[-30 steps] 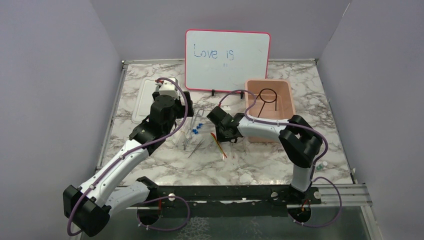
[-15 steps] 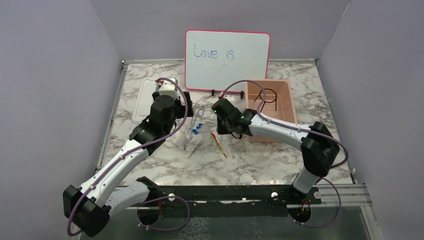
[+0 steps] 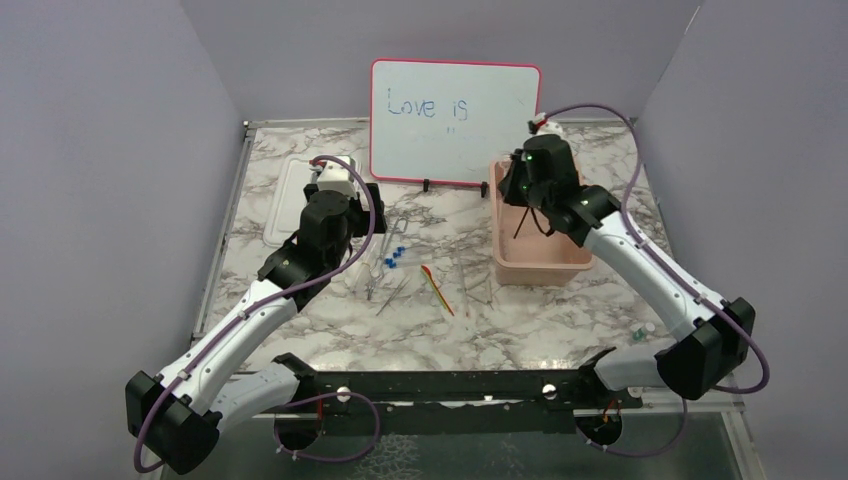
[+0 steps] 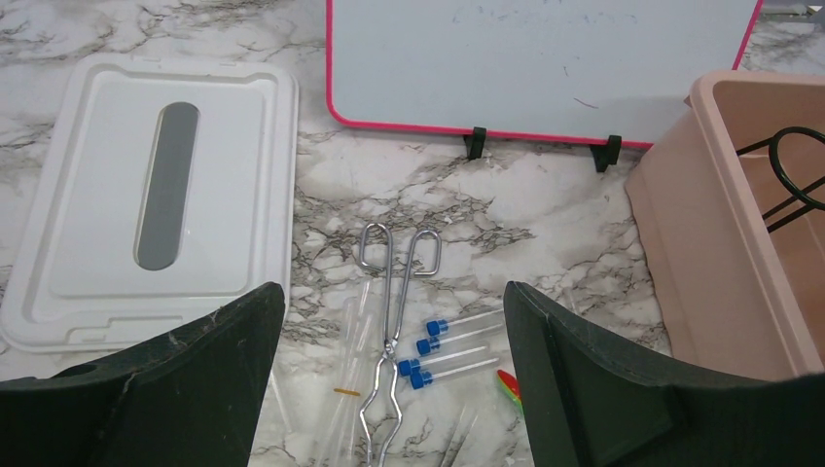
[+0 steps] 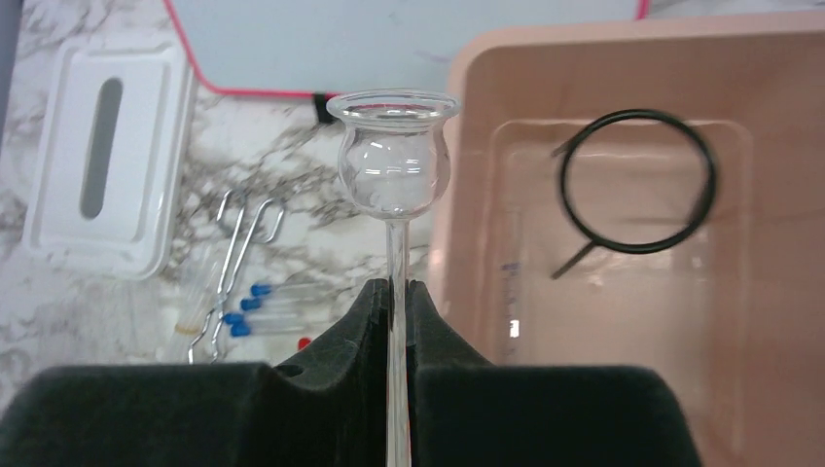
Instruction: Organize the chemistry lab equipment
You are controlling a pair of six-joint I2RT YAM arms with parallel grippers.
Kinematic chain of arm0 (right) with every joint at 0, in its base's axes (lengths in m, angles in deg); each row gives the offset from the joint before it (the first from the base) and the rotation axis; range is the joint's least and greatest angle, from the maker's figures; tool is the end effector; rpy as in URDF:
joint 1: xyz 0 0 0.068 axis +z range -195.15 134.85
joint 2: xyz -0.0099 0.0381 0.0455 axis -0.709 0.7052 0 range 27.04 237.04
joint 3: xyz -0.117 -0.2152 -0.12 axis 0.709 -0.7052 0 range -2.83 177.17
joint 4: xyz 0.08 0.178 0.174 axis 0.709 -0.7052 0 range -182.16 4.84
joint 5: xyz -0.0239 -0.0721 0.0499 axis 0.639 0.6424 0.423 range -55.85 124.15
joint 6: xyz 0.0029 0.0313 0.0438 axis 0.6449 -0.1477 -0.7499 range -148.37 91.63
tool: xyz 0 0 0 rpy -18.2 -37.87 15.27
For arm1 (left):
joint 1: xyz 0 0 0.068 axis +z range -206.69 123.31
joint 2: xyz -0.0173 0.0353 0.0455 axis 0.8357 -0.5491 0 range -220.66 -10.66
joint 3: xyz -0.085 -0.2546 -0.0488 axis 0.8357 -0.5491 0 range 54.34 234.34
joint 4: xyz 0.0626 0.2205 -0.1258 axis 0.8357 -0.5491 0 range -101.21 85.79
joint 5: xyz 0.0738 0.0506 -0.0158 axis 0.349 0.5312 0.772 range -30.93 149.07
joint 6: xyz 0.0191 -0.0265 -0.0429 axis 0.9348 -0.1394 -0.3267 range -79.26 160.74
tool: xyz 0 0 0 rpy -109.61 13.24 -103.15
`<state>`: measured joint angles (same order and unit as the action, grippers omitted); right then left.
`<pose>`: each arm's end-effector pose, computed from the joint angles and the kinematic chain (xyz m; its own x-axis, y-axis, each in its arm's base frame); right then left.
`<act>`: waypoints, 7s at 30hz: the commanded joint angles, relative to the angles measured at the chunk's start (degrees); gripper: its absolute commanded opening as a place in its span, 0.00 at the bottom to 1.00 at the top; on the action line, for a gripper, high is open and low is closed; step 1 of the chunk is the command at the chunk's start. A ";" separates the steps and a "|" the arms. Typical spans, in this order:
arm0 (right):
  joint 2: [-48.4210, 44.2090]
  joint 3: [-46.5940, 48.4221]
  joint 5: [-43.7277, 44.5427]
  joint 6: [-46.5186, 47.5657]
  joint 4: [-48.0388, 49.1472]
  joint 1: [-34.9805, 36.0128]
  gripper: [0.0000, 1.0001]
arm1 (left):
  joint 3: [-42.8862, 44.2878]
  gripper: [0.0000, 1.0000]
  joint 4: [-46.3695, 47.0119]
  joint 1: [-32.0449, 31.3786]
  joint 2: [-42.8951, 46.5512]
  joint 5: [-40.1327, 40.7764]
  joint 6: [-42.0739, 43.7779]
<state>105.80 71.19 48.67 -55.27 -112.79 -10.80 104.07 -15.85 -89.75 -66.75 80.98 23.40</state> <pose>0.2604 0.1672 0.3538 -0.5623 0.1461 -0.8139 -0.1313 0.9560 0.2623 0.1955 -0.1115 0.3320 -0.3094 -0.1287 -0.9422 0.1219 0.9773 -0.1735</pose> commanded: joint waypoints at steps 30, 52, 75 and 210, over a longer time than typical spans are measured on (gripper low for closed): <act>13.47 -13.36 -12.16 5.43 10.59 -12.18 0.05 | 0.03 0.85 1.48 0.53 -1.70 -1.06 0.10; 13.86 -18.58 -11.02 1.00 16.08 -12.11 0.27 | -0.17 0.86 1.40 0.71 -1.81 -1.96 -0.07; 3.55 -0.42 8.13 0.27 -3.32 8.32 0.37 | -1.15 0.85 1.74 0.85 0.31 -1.55 -0.42; 2.36 -23.25 12.34 -5.58 25.52 -2.80 0.28 | -1.74 0.86 3.29 1.51 -2.49 -5.56 -1.33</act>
<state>112.12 47.08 59.65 -60.30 -83.16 -13.67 102.52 -14.13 -88.62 -69.29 76.02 21.89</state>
